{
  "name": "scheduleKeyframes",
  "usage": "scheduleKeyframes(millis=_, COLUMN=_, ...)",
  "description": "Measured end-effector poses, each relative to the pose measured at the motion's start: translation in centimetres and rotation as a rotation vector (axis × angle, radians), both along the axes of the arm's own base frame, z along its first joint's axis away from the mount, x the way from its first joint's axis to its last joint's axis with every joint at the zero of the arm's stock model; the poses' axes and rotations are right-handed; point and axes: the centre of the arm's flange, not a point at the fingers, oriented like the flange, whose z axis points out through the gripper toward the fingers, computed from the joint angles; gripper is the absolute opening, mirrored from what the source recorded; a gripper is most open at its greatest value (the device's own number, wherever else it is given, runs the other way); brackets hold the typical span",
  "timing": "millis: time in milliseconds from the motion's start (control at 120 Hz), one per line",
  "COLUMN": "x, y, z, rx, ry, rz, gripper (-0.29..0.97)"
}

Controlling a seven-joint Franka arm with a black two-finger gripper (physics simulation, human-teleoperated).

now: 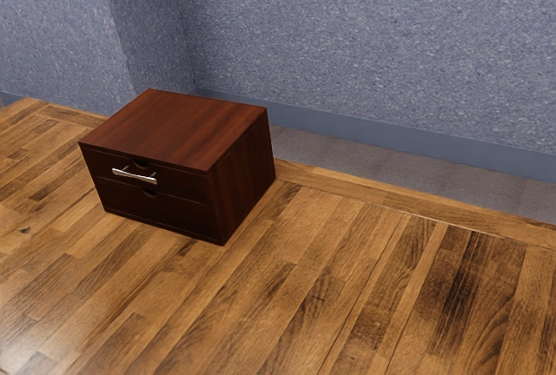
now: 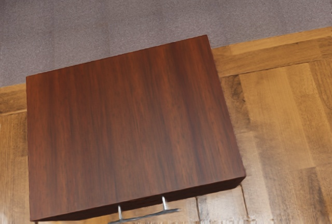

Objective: Pull the drawer handle with one arm to open the drawer

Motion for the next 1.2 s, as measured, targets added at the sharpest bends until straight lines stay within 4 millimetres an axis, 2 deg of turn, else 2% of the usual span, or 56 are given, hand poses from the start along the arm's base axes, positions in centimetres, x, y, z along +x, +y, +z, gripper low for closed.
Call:
scheduleKeyframes(millis=50, x=0.6, y=-0.6, z=-1.9, rx=0.042, ry=0.057, rz=-0.104, gripper=0.68)
scheduleKeyframes(millis=142, x=2.1, y=-1.8, z=-8.1, rx=0.082, ry=0.209, rz=-0.288, gripper=0.68)
scheduleKeyframes(millis=208, x=2.8, y=-2.6, z=-11.4, rx=0.099, ry=0.277, rz=-0.41, gripper=0.68)
scheduleKeyframes(millis=250, x=3.0, y=-3.1, z=-13.4, rx=0.098, ry=0.305, rz=-0.481, gripper=0.68)
scheduleKeyframes(millis=283, x=2.6, y=-3.3, z=-16.0, rx=0.092, ry=0.326, rz=-0.531, gripper=0.68)
scheduleKeyframes(millis=342, x=1.2, y=-2.1, z=-20.4, rx=0.088, ry=0.334, rz=-0.577, gripper=0.68)
scheduleKeyframes(millis=425, x=0.3, y=0.0, z=-23.2, rx=0.146, ry=0.264, rz=-0.617, gripper=0.67)
scheduleKeyframes(millis=525, x=0.5, y=2.7, z=-24.3, rx=0.243, ry=0.181, rz=-0.662, gripper=0.65)
scheduleKeyframes(millis=617, x=1.8, y=6.0, z=-26.1, rx=0.227, ry=0.119, rz=-0.691, gripper=0.62)
scheduleKeyframes(millis=733, x=2.7, y=7.7, z=-27.1, rx=0.253, ry=0.073, rz=-0.766, gripper=0.57)
scheduleKeyframes(millis=833, x=2.3, y=9.5, z=-27.1, rx=0.291, ry=0.055, rz=-0.824, gripper=0.53)
scheduleKeyframes(millis=967, x=1.3, y=10.0, z=-28.1, rx=0.348, ry=0.076, rz=-0.931, gripper=0.47)
scheduleKeyframes(millis=1200, x=0.0, y=10.2, z=-31.1, rx=0.368, ry=0.119, rz=-1.074, gripper=0.4)
